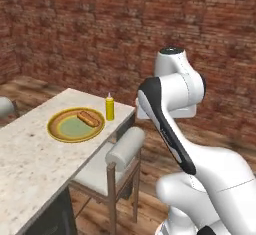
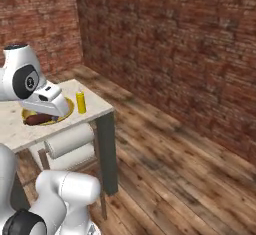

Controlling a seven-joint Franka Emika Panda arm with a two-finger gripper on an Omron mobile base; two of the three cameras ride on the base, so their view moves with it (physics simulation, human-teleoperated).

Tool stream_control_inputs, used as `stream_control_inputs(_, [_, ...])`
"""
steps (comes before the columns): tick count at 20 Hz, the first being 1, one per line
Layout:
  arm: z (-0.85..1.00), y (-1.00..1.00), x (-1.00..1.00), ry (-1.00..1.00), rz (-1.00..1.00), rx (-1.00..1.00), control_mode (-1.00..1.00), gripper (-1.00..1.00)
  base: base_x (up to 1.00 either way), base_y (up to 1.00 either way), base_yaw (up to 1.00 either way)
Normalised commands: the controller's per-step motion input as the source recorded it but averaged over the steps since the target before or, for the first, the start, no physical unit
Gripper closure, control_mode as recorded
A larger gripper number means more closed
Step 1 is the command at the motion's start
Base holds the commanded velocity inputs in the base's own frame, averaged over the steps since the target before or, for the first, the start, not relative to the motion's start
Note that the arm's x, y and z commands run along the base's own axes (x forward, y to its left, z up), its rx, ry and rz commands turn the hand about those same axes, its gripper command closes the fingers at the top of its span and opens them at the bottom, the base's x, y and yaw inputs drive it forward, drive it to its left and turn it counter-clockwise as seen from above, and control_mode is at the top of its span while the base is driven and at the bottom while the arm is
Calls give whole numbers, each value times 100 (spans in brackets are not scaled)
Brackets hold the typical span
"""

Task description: Move the hot dog bun to the plate on the dining table and place the condiment next to that plate. Then navigate to the fridge and take the sausage and place it on the plate as well.

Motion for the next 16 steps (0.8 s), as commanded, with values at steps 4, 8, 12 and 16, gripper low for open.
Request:
stream_control_inputs(4, [0, 0, 0, 0, 0, 0, 100, 100, 48, -39, 69])
stream_control_inputs(8, [0, 0, 0, 0, 0, 0, 100, 100, 43, -37, 70])
stream_control_inputs(12, [0, 0, 0, 0, 0, 0, 100, 100, 49, -37, 69])
stream_control_inputs(16, [0, 0, 0, 0, 0, 0, 100, 100, 78, -22, 58])
